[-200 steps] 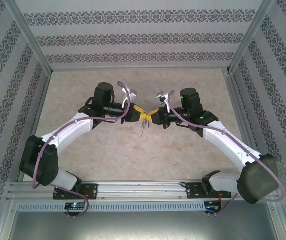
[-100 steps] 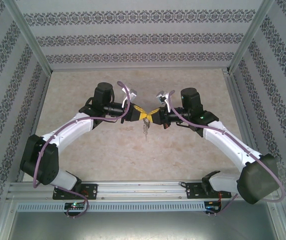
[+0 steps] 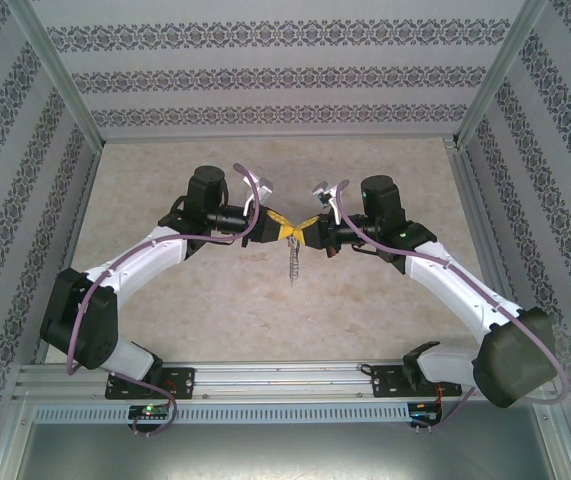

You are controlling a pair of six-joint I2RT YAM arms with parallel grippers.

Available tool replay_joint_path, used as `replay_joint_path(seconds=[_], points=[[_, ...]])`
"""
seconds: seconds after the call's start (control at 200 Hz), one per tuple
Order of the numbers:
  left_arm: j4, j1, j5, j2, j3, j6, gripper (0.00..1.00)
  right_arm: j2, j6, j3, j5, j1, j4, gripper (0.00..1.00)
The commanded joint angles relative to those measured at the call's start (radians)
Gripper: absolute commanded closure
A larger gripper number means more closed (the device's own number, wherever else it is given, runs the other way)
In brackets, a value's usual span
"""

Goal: Put the keys on the keyring

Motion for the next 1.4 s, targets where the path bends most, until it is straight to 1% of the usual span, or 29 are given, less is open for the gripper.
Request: replay_joint_path(seconds=[0.0,0.205,0.225,0.37,0.49,0.55,0.649,0.754,0.899,0.959,1.104,1.154,1.249,1.394], points=[[0.081,-0.017,0.02,-0.012,-0.02,-0.016,1.0,0.004,0.004,0.031,-0.005,-0.004,0.052,1.0],[0.114,-0.016,-0.005,-0.027,-0.043,-0.014,1.0,-0.013,0.014,0.024,0.028,-0.009,0.06,1.0],[0.114,-0.016,-0.006,-0.029,-0.044,-0.013,1.0,-0.017,0.016,0.023,0.029,-0.011,0.061,0.99],[0.126,-0.017,-0.033,-0.034,-0.058,-0.014,1.0,-0.072,0.042,-0.004,0.048,-0.031,0.085,0.74],[0.161,-0.016,-0.051,-0.041,-0.078,-0.027,1.0,-0.146,0.067,-0.044,0.062,-0.056,0.101,0.6],[0.191,-0.017,-0.054,-0.046,-0.089,-0.042,1.0,-0.183,0.076,-0.066,0.083,-0.062,0.101,0.57],[0.243,-0.017,-0.071,-0.056,-0.107,-0.067,1.0,-0.233,0.109,-0.118,0.126,-0.063,0.126,0.56],[0.31,-0.017,-0.083,-0.071,-0.128,-0.098,1.0,-0.273,0.162,-0.191,0.206,-0.055,0.191,0.55],[0.336,-0.017,-0.107,-0.09,-0.138,-0.11,1.0,-0.314,0.198,-0.282,0.3,-0.016,0.254,0.53],[0.34,-0.016,-0.128,-0.102,-0.147,-0.107,1.0,-0.328,0.201,-0.312,0.36,0.016,0.267,0.53],[0.392,-0.017,-0.152,-0.118,-0.174,-0.12,1.0,-0.359,0.189,-0.388,0.597,0.129,0.324,0.5],[0.415,-0.016,-0.149,-0.117,-0.181,-0.135,1.0,-0.361,0.183,-0.404,0.651,0.165,0.334,0.5],[0.437,-0.017,-0.146,-0.113,-0.185,-0.156,1.0,-0.353,0.174,-0.413,0.695,0.204,0.342,0.5],[0.443,-0.017,-0.146,-0.116,-0.187,-0.158,1.0,-0.32,0.154,-0.392,0.712,0.243,0.336,0.5]])
